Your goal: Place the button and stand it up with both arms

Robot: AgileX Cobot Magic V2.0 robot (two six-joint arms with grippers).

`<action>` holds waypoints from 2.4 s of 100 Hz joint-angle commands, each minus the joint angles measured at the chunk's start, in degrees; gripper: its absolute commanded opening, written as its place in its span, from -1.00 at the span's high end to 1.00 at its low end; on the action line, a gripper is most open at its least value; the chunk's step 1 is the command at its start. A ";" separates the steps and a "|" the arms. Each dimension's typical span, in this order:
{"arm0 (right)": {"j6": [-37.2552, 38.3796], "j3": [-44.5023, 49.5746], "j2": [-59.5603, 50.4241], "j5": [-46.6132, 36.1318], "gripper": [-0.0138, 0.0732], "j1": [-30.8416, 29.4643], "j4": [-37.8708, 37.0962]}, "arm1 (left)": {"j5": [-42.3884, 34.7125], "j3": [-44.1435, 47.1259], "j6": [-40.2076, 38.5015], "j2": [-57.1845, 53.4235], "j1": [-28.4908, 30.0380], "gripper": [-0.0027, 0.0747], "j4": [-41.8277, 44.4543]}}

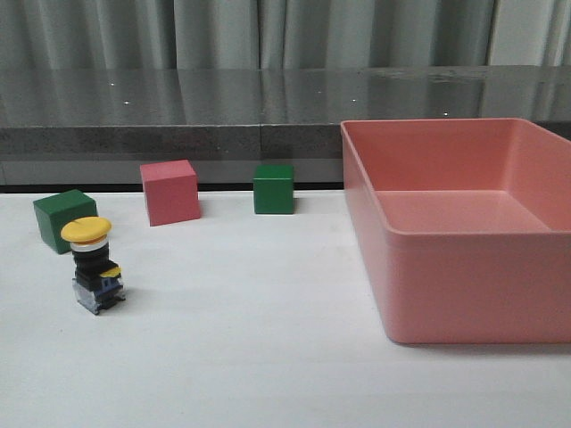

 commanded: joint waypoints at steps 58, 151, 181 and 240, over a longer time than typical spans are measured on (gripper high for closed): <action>0.07 -1.68 0.46 -4.04 0.82 -0.38 0.61 | -8.83 4.46 -2.39 -1.83 3.11 0.98 0.42; 13.88 3.23 -1.44 -13.87 0.82 -0.38 -4.88 | -8.83 4.46 -2.39 -1.83 3.11 0.98 0.42; 24.55 15.46 -12.96 -19.38 0.82 -0.43 -10.49 | -8.83 4.46 -2.39 -1.83 3.11 0.98 0.42; 24.55 18.32 -14.97 -19.47 0.82 -0.98 -10.25 | -8.83 4.46 -2.39 -1.83 3.11 0.98 0.42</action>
